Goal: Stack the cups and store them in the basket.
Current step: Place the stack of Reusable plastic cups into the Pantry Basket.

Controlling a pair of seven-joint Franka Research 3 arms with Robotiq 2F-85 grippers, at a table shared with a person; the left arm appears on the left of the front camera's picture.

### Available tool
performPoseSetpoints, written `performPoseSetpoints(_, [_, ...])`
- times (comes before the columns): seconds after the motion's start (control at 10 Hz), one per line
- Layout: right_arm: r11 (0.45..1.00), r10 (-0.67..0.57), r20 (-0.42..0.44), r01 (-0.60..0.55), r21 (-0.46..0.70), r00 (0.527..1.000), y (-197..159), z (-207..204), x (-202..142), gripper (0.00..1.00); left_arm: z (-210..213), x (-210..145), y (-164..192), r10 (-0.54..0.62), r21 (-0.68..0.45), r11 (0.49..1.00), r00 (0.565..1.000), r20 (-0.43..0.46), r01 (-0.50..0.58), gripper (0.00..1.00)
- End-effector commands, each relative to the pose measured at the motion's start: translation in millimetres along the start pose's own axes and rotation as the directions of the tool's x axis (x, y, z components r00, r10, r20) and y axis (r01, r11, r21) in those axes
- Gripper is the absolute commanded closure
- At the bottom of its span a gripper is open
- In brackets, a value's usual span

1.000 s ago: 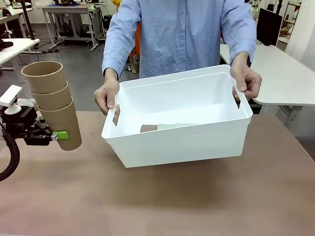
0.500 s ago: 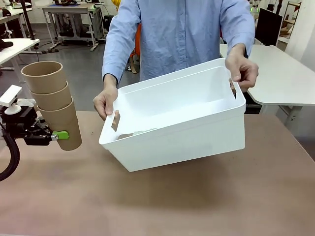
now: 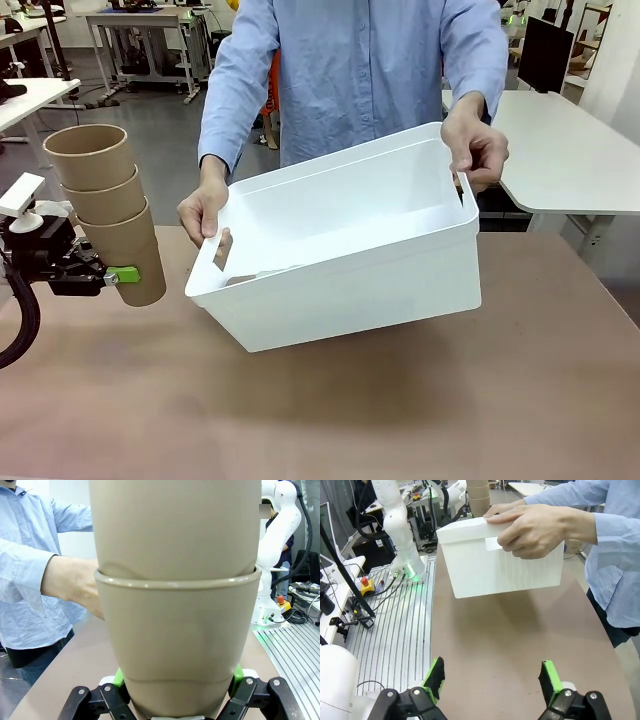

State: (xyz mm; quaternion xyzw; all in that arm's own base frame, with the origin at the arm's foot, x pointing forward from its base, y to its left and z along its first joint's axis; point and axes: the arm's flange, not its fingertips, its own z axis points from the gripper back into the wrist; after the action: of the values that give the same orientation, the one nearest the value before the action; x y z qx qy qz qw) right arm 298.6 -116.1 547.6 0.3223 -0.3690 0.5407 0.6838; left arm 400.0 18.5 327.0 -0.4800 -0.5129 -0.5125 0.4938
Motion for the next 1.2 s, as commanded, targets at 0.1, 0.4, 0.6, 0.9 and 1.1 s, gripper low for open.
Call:
performPoseSetpoints(0.1, [1.000,0.024,0.018,-0.024,0.000,1.000,1.2,-0.3,-1.3,0.00,0.0,0.0,0.0,0.000,0.000,1.000,1.000,0.000,0.000,0.15])
performPoseSetpoints(0.4, [1.000,0.024,0.018,-0.024,0.000,1.000,1.2,-0.3,-1.3,0.00,5.6,71.4,-11.9,0.026,0.048,0.999,0.999,-0.032,-0.024,0.15])
performPoseSetpoints(0.6, [1.000,0.024,0.018,-0.024,0.000,1.000,1.2,-0.3,-1.3,0.00,-1.6,130.6,-21.3,0.034,0.042,0.999,0.996,-0.083,-0.031,0.15])
performPoseSetpoints(0.9, [1.000,0.024,0.018,-0.024,0.000,1.000,1.2,-0.3,-1.3,0.00,-26.3,211.5,-23.1,0.076,0.064,0.996,0.969,-0.235,-0.063,0.15])
performPoseSetpoints(1.1, [1.000,0.024,0.018,-0.024,0.000,1.000,1.2,-0.3,-1.3,0.00,-54.6,245.8,-26.6,0.095,0.086,0.994,0.937,-0.335,-0.070,0.15])
